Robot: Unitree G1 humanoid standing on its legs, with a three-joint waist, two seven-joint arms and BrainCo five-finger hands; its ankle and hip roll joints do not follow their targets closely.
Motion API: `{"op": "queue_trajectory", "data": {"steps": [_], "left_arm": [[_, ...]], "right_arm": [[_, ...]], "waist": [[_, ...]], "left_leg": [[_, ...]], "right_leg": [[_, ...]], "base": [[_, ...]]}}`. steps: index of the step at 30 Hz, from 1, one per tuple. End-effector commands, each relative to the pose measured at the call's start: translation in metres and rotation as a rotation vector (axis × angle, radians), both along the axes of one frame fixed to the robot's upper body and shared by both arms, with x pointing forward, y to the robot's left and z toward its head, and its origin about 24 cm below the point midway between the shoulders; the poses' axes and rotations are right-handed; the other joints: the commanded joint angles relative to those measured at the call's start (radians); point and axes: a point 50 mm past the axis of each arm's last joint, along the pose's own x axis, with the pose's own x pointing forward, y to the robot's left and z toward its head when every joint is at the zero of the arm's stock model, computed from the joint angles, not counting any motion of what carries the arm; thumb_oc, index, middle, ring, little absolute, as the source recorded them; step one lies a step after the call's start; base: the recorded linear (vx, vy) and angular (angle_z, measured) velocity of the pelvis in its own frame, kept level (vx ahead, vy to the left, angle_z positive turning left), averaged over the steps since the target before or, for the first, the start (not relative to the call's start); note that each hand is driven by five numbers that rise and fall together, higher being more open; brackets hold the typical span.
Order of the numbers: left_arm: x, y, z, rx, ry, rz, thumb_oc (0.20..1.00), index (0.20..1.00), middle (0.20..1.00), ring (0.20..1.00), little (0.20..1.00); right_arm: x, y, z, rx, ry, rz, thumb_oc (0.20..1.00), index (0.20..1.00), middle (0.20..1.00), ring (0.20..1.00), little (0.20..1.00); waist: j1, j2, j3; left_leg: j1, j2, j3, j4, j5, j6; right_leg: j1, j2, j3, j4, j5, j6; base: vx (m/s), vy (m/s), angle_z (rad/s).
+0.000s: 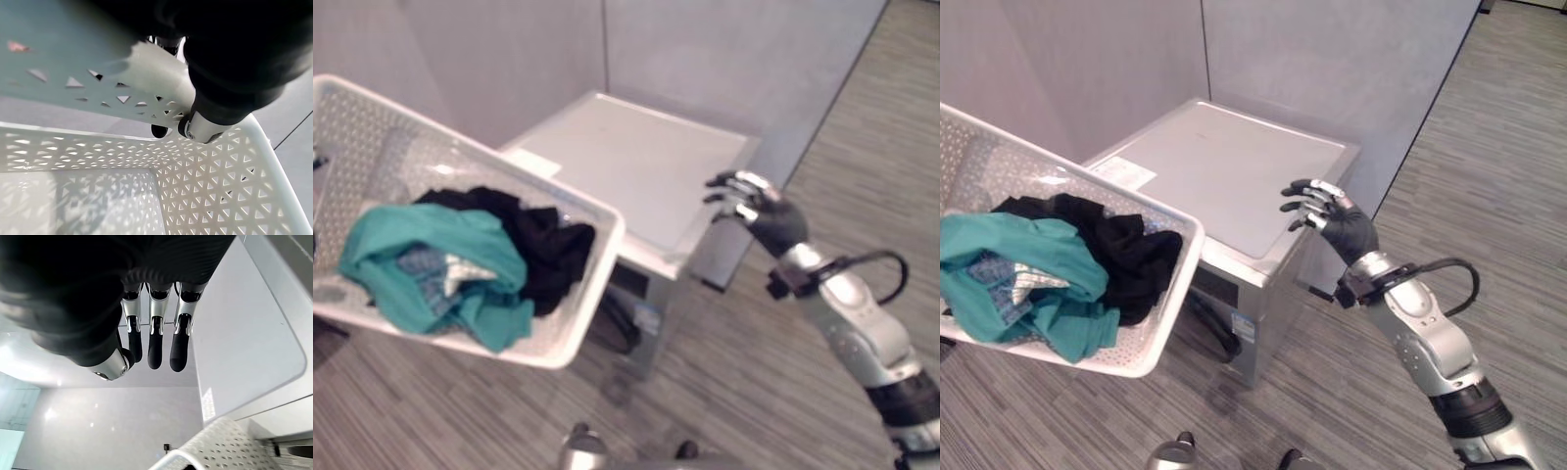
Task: Grab the laundry basket,head to the washer,open it,put in the laundry and shut it.
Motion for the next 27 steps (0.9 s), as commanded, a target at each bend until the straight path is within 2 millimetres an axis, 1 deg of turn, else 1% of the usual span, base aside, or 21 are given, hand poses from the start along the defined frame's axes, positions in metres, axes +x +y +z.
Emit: {"op": "queue_trajectory", "data": {"steps": [1, 2, 3, 4, 5, 6, 7, 8, 9, 11, 12, 13, 15, 17, 20, 21, 25, 27], "left_arm": [[-0.003, -0.023, 0.085, 0.041, -0.325, -0.108, 0.200, 0.200, 0.200, 0.200, 0.200], [0.017, -0.034, 0.090, 0.009, -0.307, -0.157, 0.200, 0.200, 0.200, 0.200, 0.200], [0.025, -0.040, 0.097, 0.009, -0.311, -0.174, 0.200, 0.200, 0.200, 0.200, 0.200], [0.026, -0.042, 0.099, 0.012, -0.311, -0.179, 0.200, 0.200, 0.200, 0.200, 0.200], [0.034, -0.046, 0.103, -0.011, -0.314, -0.195, 0.200, 0.200, 0.200, 0.200, 0.200], [0.037, -0.047, 0.108, -0.019, -0.319, -0.198, 0.200, 0.200, 0.200, 0.200, 0.200], [0.042, -0.051, 0.115, -0.022, -0.323, -0.207, 0.200, 0.200, 0.200, 0.200, 0.200], [0.050, -0.062, 0.131, -0.015, -0.330, -0.232, 0.200, 0.200, 0.200, 0.200, 0.200], [0.051, -0.064, 0.133, -0.011, -0.331, -0.235, 0.200, 0.200, 0.200, 0.200, 0.200], [0.055, -0.077, 0.155, 0.020, -0.349, -0.260, 0.200, 0.200, 0.200, 0.200, 0.200], [0.055, -0.080, 0.160, 0.030, -0.351, -0.265, 0.200, 0.200, 0.200, 0.200, 0.200], [0.056, -0.084, 0.166, 0.044, -0.358, -0.265, 0.200, 0.200, 0.200, 0.200, 0.200], [0.056, -0.090, 0.189, 0.082, -0.377, -0.238, 0.200, 0.200, 0.200, 0.200, 0.200], [0.054, -0.089, 0.204, 0.106, -0.382, -0.185, 0.200, 0.200, 0.200, 0.200, 0.200], [0.053, -0.090, 0.216, 0.119, -0.380, -0.150, 0.200, 0.200, 0.200, 0.200, 0.200], [0.052, -0.090, 0.223, 0.126, -0.379, -0.117, 0.200, 0.200, 0.200, 0.200, 0.200], [0.052, -0.093, 0.227, 0.127, -0.386, -0.124, 0.200, 0.200, 0.200, 0.200, 0.200], [0.055, -0.099, 0.226, 0.127, -0.386, -0.145, 0.200, 0.200, 0.200, 0.200, 0.200]], "right_arm": [[0.003, 0.013, 0.032, -0.006, -0.168, 0.036, 0.200, 0.200, 0.200, 0.200, 0.200], [0.008, 0.023, 0.031, -0.026, -0.168, 0.066, 0.200, 0.200, 0.200, 0.200, 0.200], [0.009, 0.023, 0.032, -0.028, -0.170, 0.062, 0.200, 0.200, 0.200, 0.200, 0.200], [0.009, 0.022, 0.032, -0.024, -0.171, 0.057, 0.200, 0.200, 0.200, 0.200, 0.200], [0.011, 0.025, 0.031, -0.033, -0.169, 0.066, 0.200, 0.200, 0.200, 0.200, 0.200], [0.012, 0.027, 0.031, -0.037, -0.168, 0.073, 0.200, 0.200, 0.200, 0.200, 0.200], [0.012, 0.029, 0.031, -0.037, -0.168, 0.081, 0.200, 0.200, 0.200, 0.200, 0.200], [0.014, 0.030, 0.032, -0.039, -0.173, 0.077, 0.200, 0.200, 0.200, 0.200, 0.200], [0.014, 0.029, 0.032, -0.034, -0.175, 0.074, 0.200, 0.200, 0.200, 0.200, 0.200], [0.016, 0.029, 0.030, -0.052, -0.168, 0.073, 0.200, 0.200, 0.200, 0.200, 0.200], [0.016, 0.029, 0.031, -0.042, -0.171, 0.069, 0.200, 0.200, 0.200, 0.200, 0.200], [0.017, 0.029, 0.030, -0.054, -0.168, 0.069, 0.200, 0.200, 0.200, 0.200, 0.200], [0.022, 0.030, 0.030, -0.058, -0.167, 0.069, 0.200, 0.200, 0.200, 0.200, 0.200], [0.028, 0.032, 0.031, -0.081, -0.171, 0.062, 0.200, 0.200, 0.200, 0.200, 0.200], [0.033, 0.034, 0.033, -0.103, -0.179, 0.062, 0.200, 0.200, 0.200, 0.200, 0.200], [0.036, 0.040, 0.035, -0.121, -0.190, 0.074, 0.200, 0.200, 0.200, 0.200, 0.200], [0.035, 0.042, 0.036, -0.118, -0.196, 0.085, 0.200, 0.200, 0.200, 0.200, 0.200], [0.032, 0.041, 0.036, -0.115, -0.206, 0.085, 0.200, 0.200, 0.200, 0.200, 0.200]], "waist": [[-0.026, -0.003, -0.029], [-0.039, 0.008, -0.020], [-0.034, 0.007, -0.019], [-0.029, 0.004, -0.019], [-0.031, 0.009, -0.016], [-0.033, 0.014, -0.015], [-0.033, 0.017, -0.012], [-0.029, 0.019, -0.008], [-0.026, 0.015, -0.007], [-0.028, 0.024, -0.004], [-0.023, 0.014, -0.001], [-0.027, 0.022, -0.002], [-0.027, 0.017, 0.001], [-0.030, 0.014, 0.004], [-0.035, 0.009, 0.006], [-0.042, 0.001, 0.011], [-0.045, -0.006, 0.014], [-0.043, -0.017, 0.016]], "left_leg": [[0.001, 0.071, -0.012, -0.043, 0.063, -0.022], [-0.006, 0.067, -0.015, -0.052, 0.068, -0.023], [-0.010, 0.066, -0.018, -0.053, 0.069, -0.024], [-0.010, 0.066, -0.018, -0.053, 0.069, -0.024], [-0.016, 0.064, -0.019, -0.053, 0.070, -0.026], [-0.020, 0.063, -0.019, -0.053, 0.069, -0.027], [-0.024, 0.061, -0.018, -0.053, 0.069, -0.027], [-0.028, 0.056, -0.018, -0.053, 0.067, -0.026], [-0.029, 0.056, -0.019, -0.053, 0.067, -0.026], [-0.032, 0.049, -0.018, -0.053, 0.063, -0.026], [-0.032, 0.049, -0.018, -0.053, 0.063, -0.026], [-0.030, 0.045, -0.017, -0.053, 0.060, -0.025], [-0.027, 0.043, -0.011, -0.053, 0.054, -0.025], [-0.025, 0.041, -0.003, -0.053, 0.049, -0.025], [-0.024, 0.040, 0.005, -0.053, 0.045, -0.026], [-0.025, 0.041, 0.017, -0.053, 0.041, -0.026], [-0.028, 0.042, 0.022, -0.053, 0.038, -0.025], [-0.034, 0.042, 0.024, -0.053, 0.033, -0.024]], "right_leg": [[0.157, -0.037, 0.001, -0.128, -0.006, 0.045], [0.157, -0.037, -0.006, -0.129, -0.006, 0.047], [0.156, -0.036, -0.010, -0.130, -0.006, 0.047], [0.156, -0.036, -0.010, -0.131, -0.006, 0.047], [0.154, -0.036, -0.013, -0.132, -0.006, 0.048], [0.152, -0.037, -0.014, -0.133, -0.005, 0.049], [0.151, -0.038, -0.018, -0.134, -0.004, 0.050], [0.150, -0.040, -0.022, -0.140, -0.001, 0.052], [0.150, -0.040, -0.022, -0.140, -0.001, 0.052], [0.152, -0.047, -0.027, -0.148, 0.003, 0.055], [0.153, -0.047, -0.028, -0.149, 0.003, 0.055], [0.154, -0.050, -0.027, -0.152, 0.005, 0.056], [0.155, -0.053, -0.025, -0.157, 0.010, 0.060], [0.153, -0.056, -0.019, -0.162, 0.015, 0.065], [0.150, -0.056, -0.012, -0.168, 0.020, 0.069], [0.142, -0.057, -0.004, -0.177, 0.029, 0.075], [0.138, -0.057, 0.001, -0.185, 0.035, 0.077], [0.137, -0.057, -0.001, -0.194, 0.041, 0.080]], "base": [[0.02, 0.031, 0.08], [0.02, 0.025, 0.08], [0.02, 0.026, 0.11], [0.01, 0.017, 0.08], [0.00, 0.019, 0.04], [0.00, 0.000, 0.00], [0.01, 0.036, 0.01], [0.00, 0.000, 0.00], [0.01, 0.037, 0.02], [0.03, 0.031, -0.03], [0.03, 0.029, 0.01], [0.02, 0.025, 0.05], [0.03, 0.033, 0.02], [0.03, 0.036, -0.03], [0.03, 0.035, -0.14], [0.03, 0.041, -0.09], [0.03, 0.033, -0.10], [0.03, 0.038, -0.08]]}}
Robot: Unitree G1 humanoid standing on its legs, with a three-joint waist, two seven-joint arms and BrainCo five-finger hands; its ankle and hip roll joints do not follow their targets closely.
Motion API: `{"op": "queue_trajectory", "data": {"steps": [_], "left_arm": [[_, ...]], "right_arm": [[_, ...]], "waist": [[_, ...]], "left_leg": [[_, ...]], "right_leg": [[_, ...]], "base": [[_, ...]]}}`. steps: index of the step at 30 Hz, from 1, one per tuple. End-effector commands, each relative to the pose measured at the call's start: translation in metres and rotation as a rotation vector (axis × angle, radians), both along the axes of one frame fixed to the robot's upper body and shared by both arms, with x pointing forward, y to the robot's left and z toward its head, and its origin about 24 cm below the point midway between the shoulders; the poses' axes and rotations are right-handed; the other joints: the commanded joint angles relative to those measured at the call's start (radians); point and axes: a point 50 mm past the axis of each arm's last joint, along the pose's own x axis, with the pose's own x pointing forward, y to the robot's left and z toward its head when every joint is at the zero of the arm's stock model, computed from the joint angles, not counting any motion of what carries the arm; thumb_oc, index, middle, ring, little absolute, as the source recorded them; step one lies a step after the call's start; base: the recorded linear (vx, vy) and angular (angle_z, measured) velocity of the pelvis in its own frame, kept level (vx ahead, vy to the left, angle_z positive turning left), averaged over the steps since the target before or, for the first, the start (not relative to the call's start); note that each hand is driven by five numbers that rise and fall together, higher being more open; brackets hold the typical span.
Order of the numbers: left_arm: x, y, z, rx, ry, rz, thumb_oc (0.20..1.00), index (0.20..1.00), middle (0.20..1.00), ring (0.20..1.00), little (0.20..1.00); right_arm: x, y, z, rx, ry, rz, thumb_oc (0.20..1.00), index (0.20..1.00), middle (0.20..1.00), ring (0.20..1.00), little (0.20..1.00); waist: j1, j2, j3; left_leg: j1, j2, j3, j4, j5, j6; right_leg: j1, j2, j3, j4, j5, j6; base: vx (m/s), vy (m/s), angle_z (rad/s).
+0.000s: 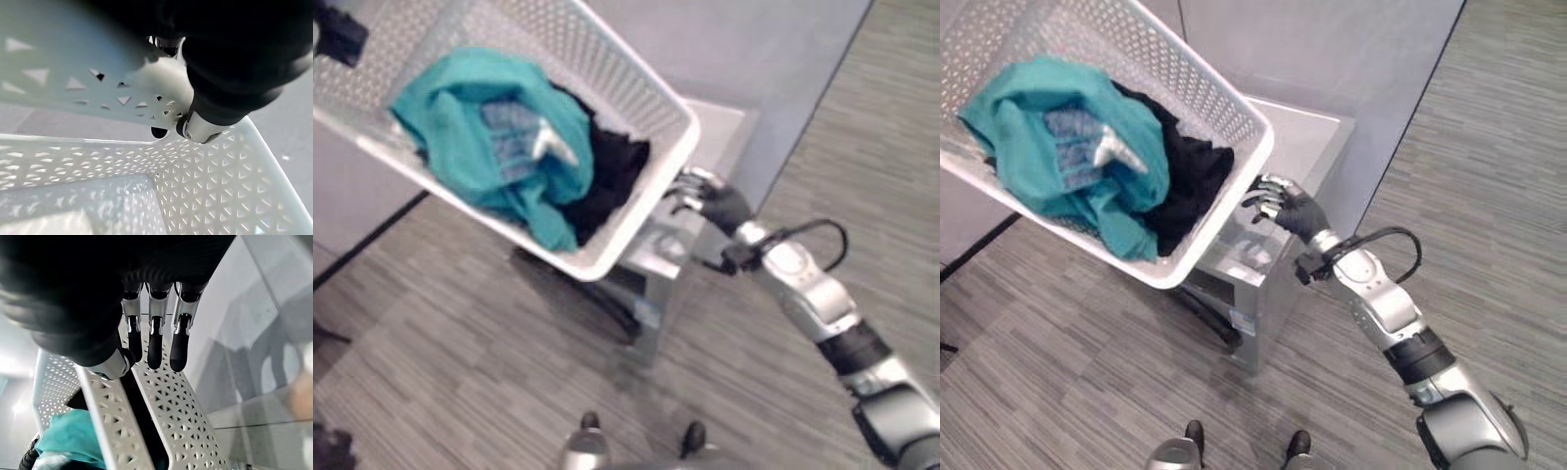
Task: Grab the laundry basket,head to the washer,open it,put in the laundry and shut it.
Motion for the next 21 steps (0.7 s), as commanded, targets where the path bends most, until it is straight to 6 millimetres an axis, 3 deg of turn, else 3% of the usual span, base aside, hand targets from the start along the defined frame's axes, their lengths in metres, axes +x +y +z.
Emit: {"op": "queue_trajectory", "data": {"steps": [1, 10, 15, 21], "left_arm": [[-0.033, -0.010, 0.075, -0.115, -0.316, -0.029, 0.200, 0.200, 0.200, 0.200, 0.200], [-0.020, -0.018, 0.061, -0.128, -0.286, -0.061, 0.200, 0.200, 0.200, 0.200, 0.200], [-0.003, -0.026, 0.042, -0.153, -0.236, -0.074, 0.200, 0.200, 0.200, 0.200, 0.200], [0.016, -0.053, 0.029, -0.223, -0.229, -0.147, 0.200, 0.200, 0.200, 0.200, 0.200]], "right_arm": [[-0.001, -0.002, 0.034, 0.032, -0.159, 0.007, 0.200, 0.200, 0.200, 0.200, 0.200], [0.001, -0.006, 0.041, 0.045, -0.191, -0.032, 0.200, 0.200, 0.200, 0.200, 0.200], [0.008, 0.000, 0.048, 0.078, -0.198, -0.059, 0.200, 0.200, 0.200, 0.200, 0.200], [0.017, 0.013, 0.071, 0.103, -0.261, -0.077, 0.200, 0.200, 0.200, 0.200, 0.200]], "waist": [[0.010, -0.024, -0.013], [0.017, -0.053, -0.005], [0.021, -0.067, 0.005], [0.022, -0.083, 0.040]], "left_leg": [[-0.006, 0.070, -0.012, -0.022, 0.012, -0.006], [-0.029, 0.058, -0.023, -0.022, 0.002, 0.002], [-0.055, 0.050, -0.037, -0.022, 0.001, 0.004], [-0.116, 0.044, -0.062, -0.022, 0.013, -0.002]], "right_leg": [[0.094, -0.074, -0.010, 0.040, -0.106, 0.065], [0.081, -0.081, -0.016, 0.037, -0.096, 0.069], [0.072, -0.087, -0.023, 0.034, -0.086, 0.074], [0.036, -0.086, -0.021, 0.018, -0.064, 0.076]], "base": [[0.02, 0.037, -0.04], [0.01, 0.046, 0.00], [-0.01, 0.063, 0.03], [-0.06, 0.042, 0.03]]}}
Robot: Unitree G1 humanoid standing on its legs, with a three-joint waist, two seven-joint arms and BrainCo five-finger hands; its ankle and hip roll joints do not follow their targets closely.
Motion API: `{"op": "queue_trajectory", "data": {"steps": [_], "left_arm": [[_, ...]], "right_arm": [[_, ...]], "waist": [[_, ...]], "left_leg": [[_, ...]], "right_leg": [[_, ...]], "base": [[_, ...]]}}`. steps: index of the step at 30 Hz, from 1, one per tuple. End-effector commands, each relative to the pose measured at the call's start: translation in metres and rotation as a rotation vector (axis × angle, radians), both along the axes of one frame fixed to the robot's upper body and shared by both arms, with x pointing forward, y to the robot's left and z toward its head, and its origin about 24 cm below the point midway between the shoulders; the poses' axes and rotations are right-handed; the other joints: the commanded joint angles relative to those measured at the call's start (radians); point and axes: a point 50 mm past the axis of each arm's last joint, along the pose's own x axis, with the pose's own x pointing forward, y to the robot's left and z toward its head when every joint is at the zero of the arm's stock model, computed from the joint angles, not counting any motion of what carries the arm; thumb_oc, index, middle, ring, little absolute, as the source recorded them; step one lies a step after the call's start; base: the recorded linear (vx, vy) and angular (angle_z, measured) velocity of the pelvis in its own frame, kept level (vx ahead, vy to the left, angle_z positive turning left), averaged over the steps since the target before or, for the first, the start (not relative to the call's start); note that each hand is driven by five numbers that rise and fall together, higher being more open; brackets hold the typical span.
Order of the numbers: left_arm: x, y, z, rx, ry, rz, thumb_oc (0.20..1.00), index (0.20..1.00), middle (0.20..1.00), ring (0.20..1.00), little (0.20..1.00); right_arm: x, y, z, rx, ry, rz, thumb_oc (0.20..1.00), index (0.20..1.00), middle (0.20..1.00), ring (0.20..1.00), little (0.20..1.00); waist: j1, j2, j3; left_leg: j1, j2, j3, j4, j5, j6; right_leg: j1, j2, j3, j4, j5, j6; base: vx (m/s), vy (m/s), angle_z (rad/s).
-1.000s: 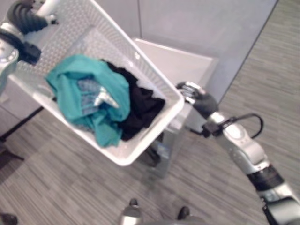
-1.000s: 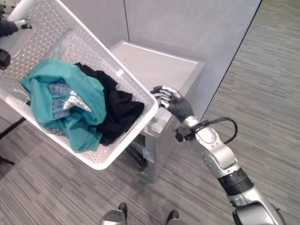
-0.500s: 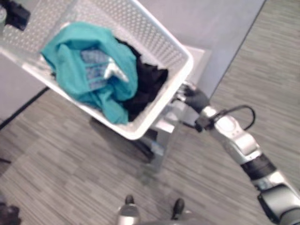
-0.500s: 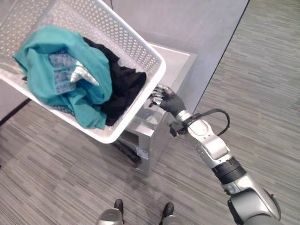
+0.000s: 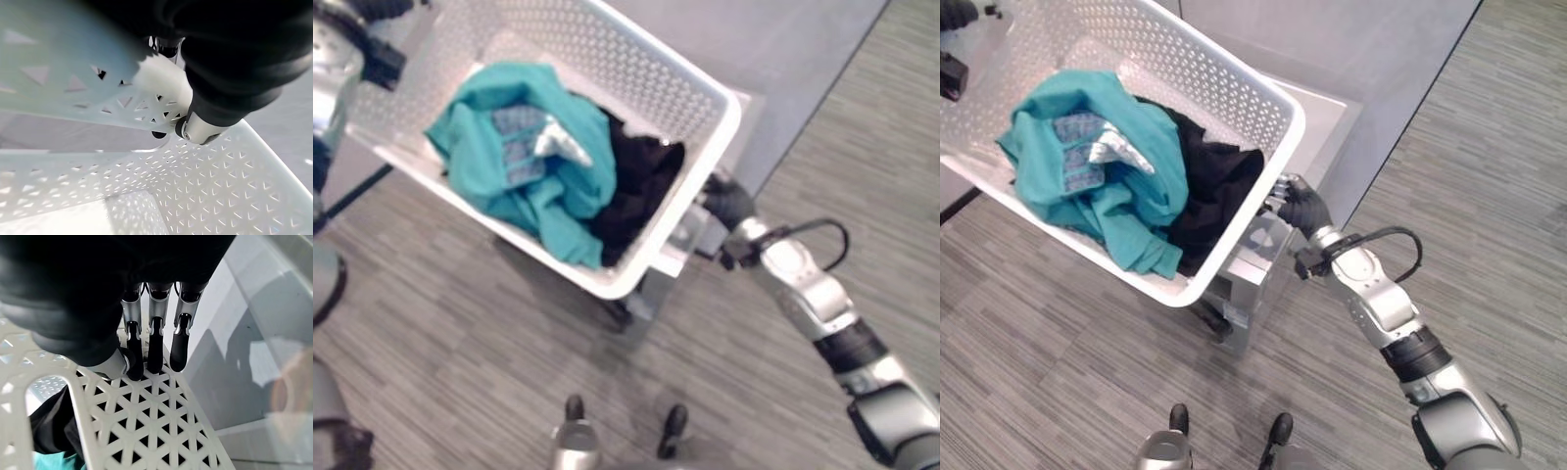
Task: Grab the laundry basket,head to the washer,open it,put in the laundry and shut it.
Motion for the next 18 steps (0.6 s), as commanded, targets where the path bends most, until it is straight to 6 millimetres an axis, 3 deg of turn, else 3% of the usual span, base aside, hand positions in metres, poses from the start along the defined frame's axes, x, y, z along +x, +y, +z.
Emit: {"op": "queue_trajectory", "data": {"steps": [1, 6, 8, 9, 13, 16, 18], "left_arm": [[-0.008, -0.040, 0.065, -0.153, -0.294, -0.094, 0.200, 0.200, 0.200, 0.200, 0.200], [0.014, -0.078, 0.049, -0.287, -0.269, -0.166, 0.200, 0.200, 0.200, 0.200, 0.200], [0.023, -0.110, 0.043, -0.341, -0.253, -0.241, 0.200, 0.200, 0.200, 0.200, 0.200], [0.023, -0.111, 0.044, -0.341, -0.255, -0.241, 0.200, 0.200, 0.200, 0.200, 0.200], [0.029, -0.149, 0.037, -0.371, -0.228, -0.313, 0.200, 0.200, 0.200, 0.200, 0.200], [0.026, -0.171, 0.044, -0.386, -0.250, -0.363, 0.200, 0.200, 0.200, 0.200, 0.200], [0.025, -0.176, 0.045, -0.381, -0.253, -0.377, 0.200, 0.200, 0.200, 0.200, 0.200]], "right_arm": [[0.009, 0.018, 0.063, 0.057, -0.237, 0.025, 0.200, 0.200, 0.200, 0.200, 0.200], [0.022, 0.050, 0.101, 0.093, -0.312, 0.033, 0.200, 0.200, 0.200, 0.200, 0.200], [0.025, 0.068, 0.111, 0.102, -0.318, 0.049, 0.200, 0.200, 0.200, 0.200, 0.200], [0.026, 0.068, 0.112, 0.102, -0.319, 0.049, 0.200, 0.200, 0.200, 0.200, 0.200], [0.027, 0.091, 0.129, 0.105, -0.339, 0.075, 0.200, 0.200, 0.200, 0.200, 0.200], [0.027, 0.103, 0.141, 0.083, -0.367, 0.083, 0.200, 0.200, 0.200, 0.200, 0.200], [0.026, 0.106, 0.142, 0.075, -0.369, 0.091, 0.200, 0.200, 0.200, 0.200, 0.200]], "waist": [[0.014, -0.006, 0.006], [0.002, -0.013, 0.054], [-0.005, -0.017, 0.075], [-0.005, -0.017, 0.075], [-0.014, -0.029, 0.102], [-0.018, -0.044, 0.122], [-0.018, -0.048, 0.128]], "left_leg": [[-0.045, 0.047, -0.045, -0.027, 0.013, -0.004], [-0.103, 0.039, -0.060, -0.027, 0.028, -0.010], [-0.128, 0.034, -0.067, -0.027, 0.033, -0.013], [-0.129, 0.034, -0.066, -0.027, 0.033, -0.013], [-0.160, 0.033, -0.070, -0.027, 0.038, -0.017], [-0.182, 0.035, -0.070, -0.027, 0.040, -0.019], [-0.188, 0.035, -0.070, -0.027, 0.042, -0.019]], "right_leg": [[0.093, -0.086, -0.010, 0.021, -0.076, 0.085], [0.049, -0.091, 0.004, 0.006, -0.049, 0.090], [0.030, -0.092, 0.007, 0.000, -0.041, 0.091], [0.028, -0.092, 0.008, 0.000, -0.040, 0.091], [-0.002, -0.095, 0.019, -0.004, -0.028, 0.094], [-0.027, -0.094, 0.030, -0.004, -0.022, 0.095], [-0.034, -0.094, 0.032, -0.004, -0.019, 0.095]], "base": [[-0.09, 0.051, 0.00], [-0.09, 0.066, -0.05], [-0.08, 0.070, 0.01], [-0.05, 0.044, 0.06], [-0.04, 0.044, 0.04], [-0.01, 0.019, 0.03], [-0.01, 0.012, 0.02]]}}
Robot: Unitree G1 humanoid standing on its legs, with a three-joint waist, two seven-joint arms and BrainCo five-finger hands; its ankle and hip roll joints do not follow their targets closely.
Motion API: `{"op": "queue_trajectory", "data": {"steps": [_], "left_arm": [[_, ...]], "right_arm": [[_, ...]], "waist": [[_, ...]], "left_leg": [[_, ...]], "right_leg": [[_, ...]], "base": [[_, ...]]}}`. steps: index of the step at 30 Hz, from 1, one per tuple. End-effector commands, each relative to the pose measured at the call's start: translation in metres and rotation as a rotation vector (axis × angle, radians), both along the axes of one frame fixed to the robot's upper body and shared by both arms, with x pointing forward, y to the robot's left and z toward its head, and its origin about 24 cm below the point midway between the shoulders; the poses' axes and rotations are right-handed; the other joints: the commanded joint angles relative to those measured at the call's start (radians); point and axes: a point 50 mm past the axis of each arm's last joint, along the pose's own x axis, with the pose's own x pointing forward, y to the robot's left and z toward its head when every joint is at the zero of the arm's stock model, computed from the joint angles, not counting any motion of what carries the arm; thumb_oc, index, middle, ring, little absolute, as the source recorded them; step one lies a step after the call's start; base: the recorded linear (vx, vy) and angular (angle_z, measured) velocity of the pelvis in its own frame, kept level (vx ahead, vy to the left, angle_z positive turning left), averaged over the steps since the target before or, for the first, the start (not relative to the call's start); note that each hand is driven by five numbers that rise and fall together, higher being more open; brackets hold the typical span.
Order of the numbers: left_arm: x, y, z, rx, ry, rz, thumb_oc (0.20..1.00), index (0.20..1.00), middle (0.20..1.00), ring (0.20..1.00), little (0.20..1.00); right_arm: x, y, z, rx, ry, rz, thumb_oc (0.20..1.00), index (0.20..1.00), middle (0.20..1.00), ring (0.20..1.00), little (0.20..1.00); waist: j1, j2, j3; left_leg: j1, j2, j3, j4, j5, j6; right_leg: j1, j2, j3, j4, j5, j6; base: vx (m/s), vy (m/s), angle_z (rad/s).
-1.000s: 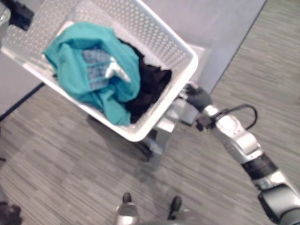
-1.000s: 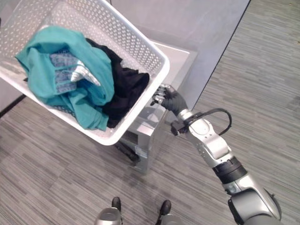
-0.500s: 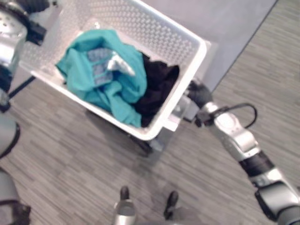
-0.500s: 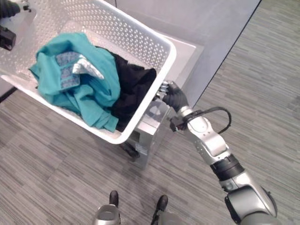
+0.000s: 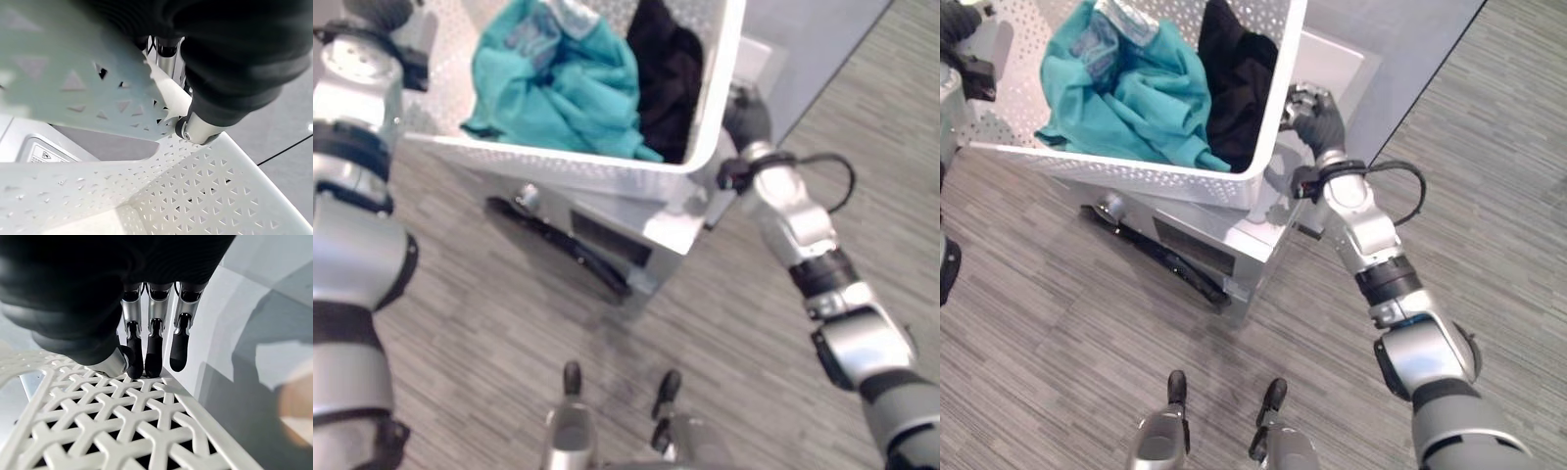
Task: Grab the laundry basket,head to the washer,open it,put in the laundry and shut it.
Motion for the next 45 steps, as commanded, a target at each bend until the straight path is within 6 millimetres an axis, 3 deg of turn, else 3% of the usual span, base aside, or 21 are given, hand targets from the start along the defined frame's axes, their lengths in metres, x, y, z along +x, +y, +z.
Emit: {"op": "queue_trajectory", "data": {"steps": [1, 6, 8, 19, 20, 21, 23, 26, 31, 36, 45], "left_arm": [[0.009, -0.174, 0.050, -0.050, -0.212, -0.528, 0.200, 0.200, 0.200, 0.200, 0.200], [0.004, -0.193, 0.054, -0.054, -0.244, -0.590, 0.200, 0.200, 0.200, 0.200, 0.200], [0.002, -0.198, 0.056, -0.061, -0.253, -0.612, 1.000, 1.000, 1.000, 1.000, 1.000], [-0.009, -0.210, 0.072, -0.042, -0.327, -0.642, 1.000, 1.000, 1.000, 1.000, 1.000], [-0.011, -0.210, 0.075, -0.038, -0.337, -0.635, 1.000, 1.000, 1.000, 1.000, 1.000], [-0.016, -0.212, 0.084, -0.032, -0.366, -0.631, 1.000, 1.000, 1.000, 1.000, 1.000], [-0.019, -0.214, 0.088, -0.031, -0.383, -0.634, 1.000, 1.000, 1.000, 1.000, 1.000], [-0.034, -0.224, 0.108, -0.045, -0.469, -0.642, 1.000, 1.000, 1.000, 1.000, 1.000], [-0.041, -0.236, 0.113, -0.075, -0.518, -0.658, 1.000, 1.000, 1.000, 1.000, 1.000], [-0.037, -0.254, 0.093, -0.089, -0.496, -0.708, 1.000, 1.000, 1.000, 1.000, 1.000], [-0.028, -0.256, 0.075, -0.122, -0.459, -0.721, 1.000, 1.000, 1.000, 1.000, 1.000]], "right_arm": [[-0.035, 0.105, 0.060, -0.144, -0.250, 0.357, 0.200, 0.200, 0.200, 0.200, 0.200], [-0.038, 0.112, 0.071, -0.167, -0.280, 0.355, 0.200, 0.200, 0.200, 0.200, 0.200], [-0.039, 0.115, 0.075, -0.174, -0.293, 0.356, 0.200, 0.200, 0.200, 0.200, 0.200], [-0.031, 0.105, 0.079, -0.182, -0.286, 0.277, 0.200, 0.200, 0.200, 0.200, 0.200], [-0.029, 0.105, 0.079, -0.175, -0.284, 0.268, 0.366, 0.366, 0.366, 0.366, 0.366], [-0.028, 0.105, 0.084, -0.166, -0.293, 0.248, 0.780, 0.780, 0.780, 0.780, 0.780], [-0.028, 0.105, 0.085, -0.162, -0.294, 0.246, 1.000, 1.000, 1.000, 1.000, 1.000], [-0.025, 0.107, 0.097, -0.082, -0.291, 0.233, 1.000, 1.000, 1.000, 1.000, 1.000], [-0.027, 0.112, 0.100, -0.024, -0.289, 0.245, 1.000, 1.000, 1.000, 1.000, 1.000], [-0.030, 0.117, 0.098, -0.035, -0.307, 0.258, 1.000, 1.000, 1.000, 1.000, 1.000], [-0.026, 0.115, 0.096, -0.030, -0.293, 0.239, 1.000, 1.000, 1.000, 1.000, 1.000]], "waist": [[-0.007, 0.004, 0.094], [-0.009, 0.004, 0.116], [-0.014, 0.003, 0.125], [-0.042, 0.005, 0.119], [-0.044, 0.006, 0.117], [-0.050, 0.009, 0.115], [-0.052, 0.010, 0.114], [-0.060, 0.017, 0.114], [-0.073, 0.014, 0.113], [-0.076, 0.016, 0.112], [-0.085, 0.018, 0.101]], "left_leg": [[-0.008, 0.064, -0.057, -0.072, 0.015, -0.036], [-0.029, 0.061, -0.062, -0.072, 0.019, -0.037], [-0.040, 0.061, -0.066, -0.072, 0.021, -0.038], [-0.043, 0.054, -0.060, -0.072, 0.014, -0.034], [-0.041, 0.054, -0.058, -0.072, 0.013, -0.034], [-0.037, 0.052, -0.056, -0.072, 0.011, -0.032], [-0.034, 0.050, -0.054, -0.072, 0.009, -0.032], [-0.029, 0.047, -0.048, -0.072, 0.005, -0.033], [-0.028, 0.046, -0.046, -0.072, 0.002, -0.034], [-0.019, 0.040, -0.039, -0.072, -0.001, -0.033], [-0.013, 0.040, -0.040, -0.072, -0.001, -0.035]], "right_leg": [[0.123, -0.069, 0.022, -0.003, -0.079, 0.096], [0.100, -0.071, 0.031, -0.003, -0.072, 0.095], [0.090, -0.071, 0.035, -0.003, -0.071, 0.095], [0.072, -0.074, 0.057, -0.003, -0.066, 0.098], [0.072, -0.074, 0.058, -0.003, -0.065, 0.098], [0.071, -0.075, 0.063, -0.003, -0.063, 0.099], [0.071, -0.076, 0.065, -0.003, -0.064, 0.099], [0.069, -0.079, 0.072, -0.003, -0.065, 0.101], [0.065, -0.080, 0.078, -0.003, -0.062, 0.101], [0.067, -0.083, 0.081, -0.003, -0.060, 0.099], [0.076, -0.080, 0.079, -0.002, -0.061, 0.099]], "base": [[0.00, 0.000, 0.00], [0.00, 0.000, 0.00], [0.00, 0.000, 0.00], [0.00, 0.014, 0.00], [0.00, 0.000, 0.00], [0.00, 0.000, 0.00], [0.00, 0.000, 0.00], [-0.01, 0.014, -0.13], [0.00, 0.003, -0.10], [0.00, 0.002, -0.02], [0.00, 0.000, 0.00]]}}
